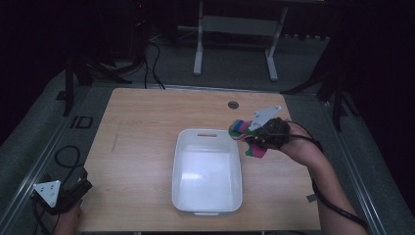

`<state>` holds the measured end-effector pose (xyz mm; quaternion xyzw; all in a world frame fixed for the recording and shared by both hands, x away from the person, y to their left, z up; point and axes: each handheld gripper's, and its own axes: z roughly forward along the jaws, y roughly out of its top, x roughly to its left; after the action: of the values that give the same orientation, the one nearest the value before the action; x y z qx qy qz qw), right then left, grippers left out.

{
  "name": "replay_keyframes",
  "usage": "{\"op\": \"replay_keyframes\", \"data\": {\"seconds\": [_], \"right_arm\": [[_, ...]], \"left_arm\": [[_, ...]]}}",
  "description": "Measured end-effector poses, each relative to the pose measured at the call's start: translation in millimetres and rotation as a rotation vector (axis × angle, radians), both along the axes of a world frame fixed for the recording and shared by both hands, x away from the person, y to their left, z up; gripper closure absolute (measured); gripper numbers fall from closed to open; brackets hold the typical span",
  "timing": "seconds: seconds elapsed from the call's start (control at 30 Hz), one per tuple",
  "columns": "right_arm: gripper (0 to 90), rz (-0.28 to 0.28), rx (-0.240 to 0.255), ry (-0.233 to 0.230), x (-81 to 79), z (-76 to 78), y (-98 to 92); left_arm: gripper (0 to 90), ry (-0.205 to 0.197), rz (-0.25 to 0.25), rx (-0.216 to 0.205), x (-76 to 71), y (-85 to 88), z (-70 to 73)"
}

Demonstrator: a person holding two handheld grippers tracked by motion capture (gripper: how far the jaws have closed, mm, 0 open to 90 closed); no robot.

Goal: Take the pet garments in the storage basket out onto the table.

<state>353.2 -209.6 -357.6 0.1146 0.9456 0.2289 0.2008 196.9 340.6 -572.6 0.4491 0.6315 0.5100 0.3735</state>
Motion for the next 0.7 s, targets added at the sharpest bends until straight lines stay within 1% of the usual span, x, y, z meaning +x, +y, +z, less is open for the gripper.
{"op": "replay_keyframes", "data": {"seconds": [0.13,0.2,0.23,0.27,0.33,0.37,0.4,0.47,0.5,0.53,0.57,0.6,0.7], "right_arm": [[73.4,-0.033,-0.005,-0.005,-0.6,-2.1,-19.1],[73.4,-0.048,0.004,-0.002,-0.7,-2.8,-27.8],[73.4,-0.048,0.004,-0.002,-0.7,-2.8,-27.8],[73.3,-0.07,0.004,-0.006,-0.4,-4.1,-36.3],[73.3,-0.076,0.006,-0.005,0.4,-5.0,-39.9],[73.3,-0.095,0.012,-0.006,2.1,-7.2,-46.6],[73.3,-0.108,0.014,0.001,2.4,-8.6,-48.5],[73.3,-0.126,0.008,0.0,5.2,-13.3,-53.4],[73.3,-0.136,0.005,0.006,6.8,-16.4,-55.3],[73.3,-0.136,0.005,0.006,6.8,-16.4,-55.3],[73.3,-0.144,0.002,0.009,8.4,-19.8,-57.0],[73.2,-0.155,0.007,0.018,12.0,-26.9,-59.6],[73.2,-0.168,0.013,0.022,16.7,-39.2,-61.4]], "left_arm": [[0.4,0.001,0.001,0.002,-0.1,-0.1,0.0],[0.4,0.0,0.001,0.003,0.0,-0.3,0.0],[0.4,0.0,0.001,0.003,0.0,-0.3,0.0],[0.4,0.0,0.001,0.003,-0.1,-0.3,0.0],[0.4,0.0,0.001,0.004,-0.2,-0.3,0.0],[0.4,0.006,-0.002,0.007,-0.5,-0.2,0.0],[0.4,0.007,-0.002,0.008,-0.5,-0.2,0.0],[0.4,0.006,-0.002,0.007,-0.4,-0.3,-0.1],[0.4,0.006,-0.003,0.007,-0.4,-0.3,0.0],[0.4,0.006,-0.003,0.007,-0.4,-0.3,0.0],[0.4,0.007,-0.003,0.008,-0.5,-0.3,0.0],[0.4,0.006,-0.003,0.009,-0.5,-0.3,0.0],[0.4,0.007,-0.004,0.009,-0.5,-0.3,0.0]]}}
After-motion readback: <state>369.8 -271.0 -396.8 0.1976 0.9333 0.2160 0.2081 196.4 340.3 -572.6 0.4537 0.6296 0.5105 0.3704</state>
